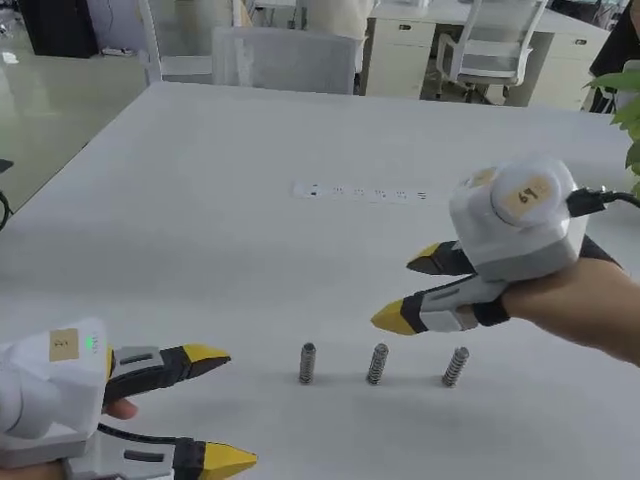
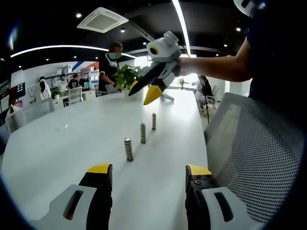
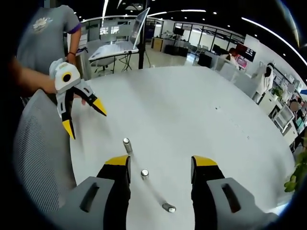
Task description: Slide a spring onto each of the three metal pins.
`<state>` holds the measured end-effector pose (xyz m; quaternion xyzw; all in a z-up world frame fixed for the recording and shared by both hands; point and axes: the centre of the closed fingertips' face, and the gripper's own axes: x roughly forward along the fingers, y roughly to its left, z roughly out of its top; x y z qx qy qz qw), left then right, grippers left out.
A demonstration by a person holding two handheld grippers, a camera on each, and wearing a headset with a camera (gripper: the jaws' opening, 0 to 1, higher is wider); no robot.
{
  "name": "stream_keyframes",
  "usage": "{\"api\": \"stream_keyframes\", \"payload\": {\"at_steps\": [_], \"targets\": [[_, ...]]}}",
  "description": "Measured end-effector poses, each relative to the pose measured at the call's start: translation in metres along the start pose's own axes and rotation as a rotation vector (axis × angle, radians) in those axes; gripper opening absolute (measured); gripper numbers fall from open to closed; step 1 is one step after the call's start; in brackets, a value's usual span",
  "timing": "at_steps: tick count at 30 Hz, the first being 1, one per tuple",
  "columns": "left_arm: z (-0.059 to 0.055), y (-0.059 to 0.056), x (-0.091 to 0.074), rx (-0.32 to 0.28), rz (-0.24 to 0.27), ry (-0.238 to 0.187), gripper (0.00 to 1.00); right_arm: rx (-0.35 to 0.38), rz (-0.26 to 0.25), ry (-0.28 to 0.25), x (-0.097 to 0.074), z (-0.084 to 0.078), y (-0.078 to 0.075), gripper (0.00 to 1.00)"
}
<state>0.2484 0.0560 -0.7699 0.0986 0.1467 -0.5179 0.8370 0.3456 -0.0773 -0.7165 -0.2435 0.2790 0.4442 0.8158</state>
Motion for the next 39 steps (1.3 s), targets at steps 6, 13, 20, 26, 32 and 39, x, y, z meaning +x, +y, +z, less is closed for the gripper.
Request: {"api": "stream_keyframes", "payload": {"at_steps": [6,13,20,26,32,39], "targets": [[0.004,0.001,0.000,0.003,0.005,-0.002,0.58,0.025,-0.040,-0.016,-0.017,-0.013,-0.011,0.50],[0.008,0.003,-0.002,-0.003,0.018,-0.011,0.58,0.060,-0.086,-0.069,-0.037,-0.027,-0.019,0.52],[0.011,-0.001,-0.002,-0.007,0.024,-0.013,0.59,0.101,-0.118,-0.125,-0.051,-0.043,-0.020,0.54],[0.011,-0.002,-0.004,-0.010,0.031,-0.013,0.59,0.150,-0.146,-0.188,-0.057,-0.058,-0.017,0.55],[0.012,-0.006,-0.003,-0.016,0.034,-0.021,0.59,0.178,-0.166,-0.237,-0.062,-0.075,-0.010,0.56],[0.009,-0.009,-0.002,-0.026,0.035,-0.018,0.60,0.196,-0.148,-0.265,-0.064,-0.098,0.003,0.58]]}}
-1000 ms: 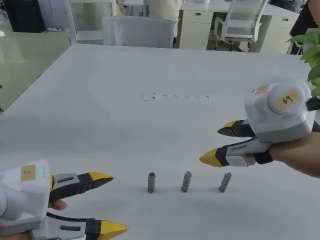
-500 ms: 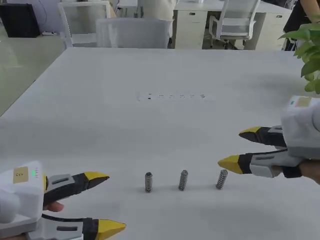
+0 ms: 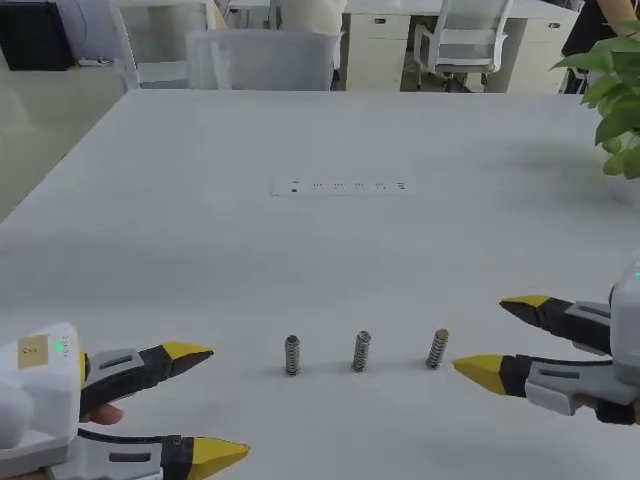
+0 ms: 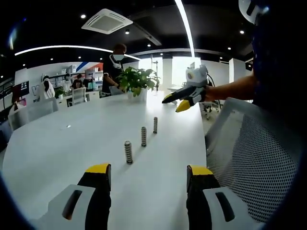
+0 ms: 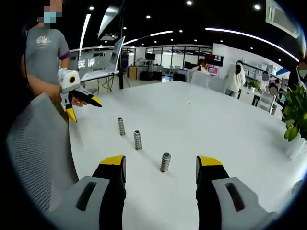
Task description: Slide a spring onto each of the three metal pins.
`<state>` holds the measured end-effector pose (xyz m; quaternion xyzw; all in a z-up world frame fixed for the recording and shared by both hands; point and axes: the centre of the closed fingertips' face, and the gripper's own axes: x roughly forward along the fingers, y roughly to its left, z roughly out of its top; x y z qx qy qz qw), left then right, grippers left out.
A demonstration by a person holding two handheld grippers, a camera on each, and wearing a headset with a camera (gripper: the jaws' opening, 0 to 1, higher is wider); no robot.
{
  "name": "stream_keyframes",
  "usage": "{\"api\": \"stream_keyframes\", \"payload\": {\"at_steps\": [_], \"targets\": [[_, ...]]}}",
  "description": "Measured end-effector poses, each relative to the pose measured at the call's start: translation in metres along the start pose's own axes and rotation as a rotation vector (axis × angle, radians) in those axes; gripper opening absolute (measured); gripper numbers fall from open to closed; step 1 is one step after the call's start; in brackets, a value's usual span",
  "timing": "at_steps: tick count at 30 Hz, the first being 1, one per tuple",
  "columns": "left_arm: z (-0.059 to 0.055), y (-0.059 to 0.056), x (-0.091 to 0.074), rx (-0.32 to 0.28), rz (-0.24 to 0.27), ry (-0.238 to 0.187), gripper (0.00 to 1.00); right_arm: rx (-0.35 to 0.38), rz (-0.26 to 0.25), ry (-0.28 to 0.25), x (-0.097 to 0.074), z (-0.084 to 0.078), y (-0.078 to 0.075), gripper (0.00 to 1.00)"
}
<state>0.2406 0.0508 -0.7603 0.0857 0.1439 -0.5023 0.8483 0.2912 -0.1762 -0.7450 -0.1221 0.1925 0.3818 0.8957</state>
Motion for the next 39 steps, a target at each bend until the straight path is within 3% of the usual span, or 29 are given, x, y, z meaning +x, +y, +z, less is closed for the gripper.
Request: {"api": "stream_keyframes", "payload": {"at_steps": [9,16,20,27,32,39], "targets": [[-0.002,0.000,0.000,-0.017,0.005,-0.008,0.60,0.021,0.024,-0.024,0.000,-0.015,0.009,0.65],[-0.002,0.002,0.001,-0.033,0.002,-0.014,0.62,0.008,0.058,-0.077,0.000,-0.010,0.016,0.76],[-0.003,0.001,0.002,-0.039,-0.001,-0.014,0.64,-0.001,0.065,-0.071,0.000,-0.012,0.019,0.80],[-0.006,0.000,0.003,-0.056,-0.006,-0.015,0.67,0.011,0.064,-0.086,-0.001,-0.016,0.020,0.87],[-0.010,0.000,0.004,-0.077,0.000,-0.016,0.68,0.006,0.035,-0.089,-0.003,-0.018,0.016,0.92],[-0.013,0.003,0.004,-0.084,0.006,-0.014,0.70,0.008,0.034,-0.090,-0.001,-0.018,0.019,0.93]]}}
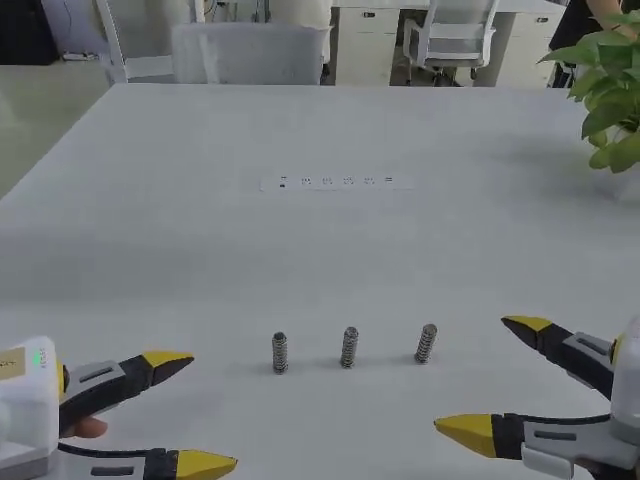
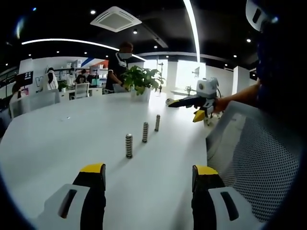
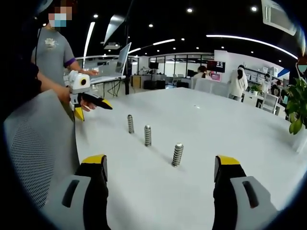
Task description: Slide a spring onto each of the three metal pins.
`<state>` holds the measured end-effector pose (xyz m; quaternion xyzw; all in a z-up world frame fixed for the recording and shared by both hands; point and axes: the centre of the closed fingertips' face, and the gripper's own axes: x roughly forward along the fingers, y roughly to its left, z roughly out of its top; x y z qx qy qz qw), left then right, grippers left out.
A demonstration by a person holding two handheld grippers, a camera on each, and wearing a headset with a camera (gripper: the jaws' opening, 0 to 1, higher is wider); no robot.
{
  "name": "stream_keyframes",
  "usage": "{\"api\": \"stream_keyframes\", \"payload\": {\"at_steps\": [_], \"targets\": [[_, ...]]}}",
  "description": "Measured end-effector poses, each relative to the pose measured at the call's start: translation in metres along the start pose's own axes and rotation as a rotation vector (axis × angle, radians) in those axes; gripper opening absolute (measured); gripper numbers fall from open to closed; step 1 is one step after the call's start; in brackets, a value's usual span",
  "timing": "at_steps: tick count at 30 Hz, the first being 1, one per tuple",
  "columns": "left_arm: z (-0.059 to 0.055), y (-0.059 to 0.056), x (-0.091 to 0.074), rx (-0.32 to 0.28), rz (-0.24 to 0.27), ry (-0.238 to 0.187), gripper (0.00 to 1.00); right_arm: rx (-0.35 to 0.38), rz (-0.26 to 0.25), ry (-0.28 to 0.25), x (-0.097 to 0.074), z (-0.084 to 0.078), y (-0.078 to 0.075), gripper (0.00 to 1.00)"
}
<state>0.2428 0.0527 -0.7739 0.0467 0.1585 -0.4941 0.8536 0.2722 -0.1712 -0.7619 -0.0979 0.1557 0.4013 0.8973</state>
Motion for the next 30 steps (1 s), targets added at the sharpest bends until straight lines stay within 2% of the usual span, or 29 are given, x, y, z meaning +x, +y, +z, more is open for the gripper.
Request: {"api": "stream_keyframes", "payload": {"at_steps": [22,30], "targets": [[-0.0028,0.0010,-0.0053,-0.025,0.036,0.001,0.88,-0.004,-0.002,0.008,0.0008,-0.0010,-0.0006,0.96],[-0.0026,0.0004,-0.0037,-0.035,0.034,-0.004,0.92,0.010,-0.005,0.006,0.0008,-0.0021,0.0002,0.98]]}}
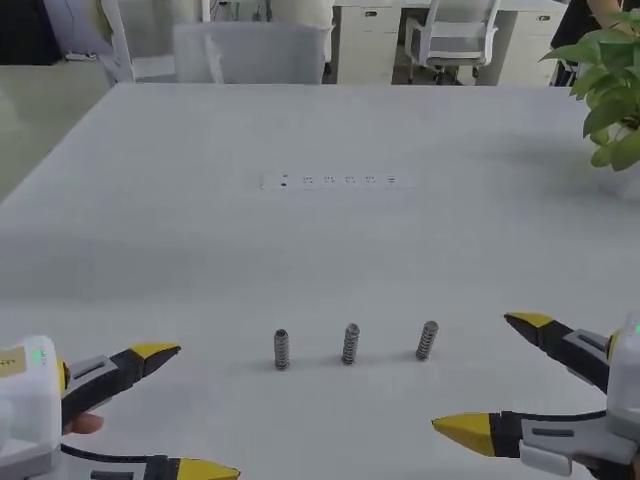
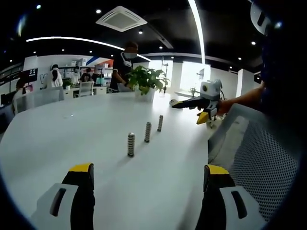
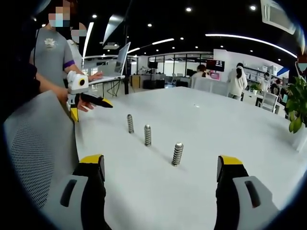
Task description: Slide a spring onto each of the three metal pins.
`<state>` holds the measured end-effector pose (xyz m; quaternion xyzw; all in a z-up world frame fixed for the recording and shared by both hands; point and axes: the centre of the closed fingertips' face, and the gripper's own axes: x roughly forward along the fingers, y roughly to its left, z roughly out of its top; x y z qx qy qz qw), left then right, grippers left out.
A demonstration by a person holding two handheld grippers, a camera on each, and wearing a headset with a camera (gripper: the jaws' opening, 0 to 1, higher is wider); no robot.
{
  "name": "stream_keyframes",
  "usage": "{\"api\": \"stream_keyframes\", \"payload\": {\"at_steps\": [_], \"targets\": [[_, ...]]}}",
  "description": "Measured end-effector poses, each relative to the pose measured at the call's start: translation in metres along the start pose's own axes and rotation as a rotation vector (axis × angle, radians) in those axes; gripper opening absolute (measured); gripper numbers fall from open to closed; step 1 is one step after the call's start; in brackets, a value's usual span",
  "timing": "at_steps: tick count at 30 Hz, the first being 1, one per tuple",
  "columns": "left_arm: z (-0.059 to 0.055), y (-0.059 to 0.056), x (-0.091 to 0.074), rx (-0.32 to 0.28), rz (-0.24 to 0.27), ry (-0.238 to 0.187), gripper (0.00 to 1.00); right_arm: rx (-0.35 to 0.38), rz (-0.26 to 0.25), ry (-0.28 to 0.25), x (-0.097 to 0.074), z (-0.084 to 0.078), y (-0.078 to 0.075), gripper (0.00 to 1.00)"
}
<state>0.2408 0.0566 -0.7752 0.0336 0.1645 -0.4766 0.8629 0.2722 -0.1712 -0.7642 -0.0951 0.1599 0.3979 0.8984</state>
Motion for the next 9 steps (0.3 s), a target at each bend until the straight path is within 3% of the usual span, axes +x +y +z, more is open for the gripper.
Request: {"api": "stream_keyframes", "payload": {"at_steps": [9], "targets": [[0.0008,0.0026,-0.0009,0.005,-0.003,0.005,0.93,0.014,0.015,-0.016,0.0008,0.0037,0.0011,0.99]]}}
